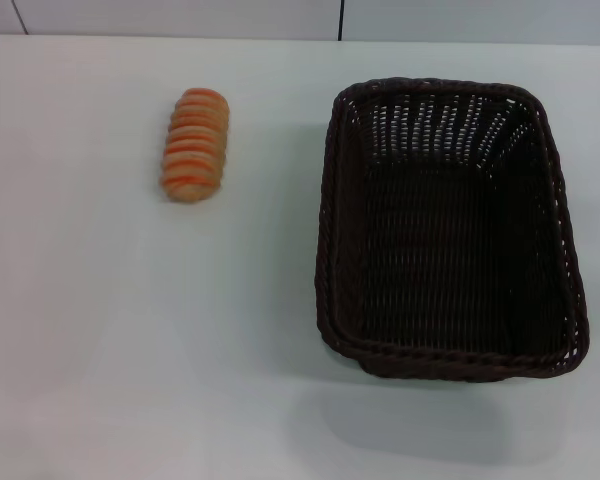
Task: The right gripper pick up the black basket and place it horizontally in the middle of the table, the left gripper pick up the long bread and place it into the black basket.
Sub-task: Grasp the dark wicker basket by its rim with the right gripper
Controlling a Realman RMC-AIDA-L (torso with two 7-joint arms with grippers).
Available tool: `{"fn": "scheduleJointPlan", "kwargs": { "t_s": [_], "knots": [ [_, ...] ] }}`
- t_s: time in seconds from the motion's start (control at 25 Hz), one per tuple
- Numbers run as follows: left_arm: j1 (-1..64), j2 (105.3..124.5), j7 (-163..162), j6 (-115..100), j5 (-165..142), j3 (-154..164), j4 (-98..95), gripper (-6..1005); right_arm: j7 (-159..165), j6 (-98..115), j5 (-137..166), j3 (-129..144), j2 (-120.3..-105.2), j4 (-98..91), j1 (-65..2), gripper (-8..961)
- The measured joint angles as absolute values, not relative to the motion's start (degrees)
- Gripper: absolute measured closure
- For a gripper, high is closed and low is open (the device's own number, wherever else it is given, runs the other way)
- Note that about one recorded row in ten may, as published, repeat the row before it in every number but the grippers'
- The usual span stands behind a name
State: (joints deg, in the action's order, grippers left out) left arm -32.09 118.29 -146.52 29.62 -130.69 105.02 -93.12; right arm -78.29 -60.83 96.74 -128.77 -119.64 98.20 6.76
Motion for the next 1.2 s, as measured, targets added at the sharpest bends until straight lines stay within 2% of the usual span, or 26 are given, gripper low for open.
{"fn": "scheduleJointPlan", "kwargs": {
  "t_s": [0.68,0.92,1.08,1.2],
  "knots": [
    [-32.4,118.21,-146.5,29.6,-130.8,105.0,-93.3,141,-72.8,-60.4,100.9,-127.3,-119.61,101.5,6.8,179],
    [-32.6,118.15,-146.5,29.6,-130.9,105.0,-93.9,141,-56.1,-59.6,120.6,-123.4,-119.59,112.2,5.3,180],
    [-32.6,118.15,-146.5,29.6,-130.9,105.0,-94.0,142,-46.0,-61.2,134.3,-118.9,-119.19,116.8,2.4,180],
    [-32.3,118.14,-146.5,29.6,-130.9,105.0,-93.9,142,-39.7,-66.9,140.2,-118.7,-118.97,116.7,-3.2,180]
  ]
}}
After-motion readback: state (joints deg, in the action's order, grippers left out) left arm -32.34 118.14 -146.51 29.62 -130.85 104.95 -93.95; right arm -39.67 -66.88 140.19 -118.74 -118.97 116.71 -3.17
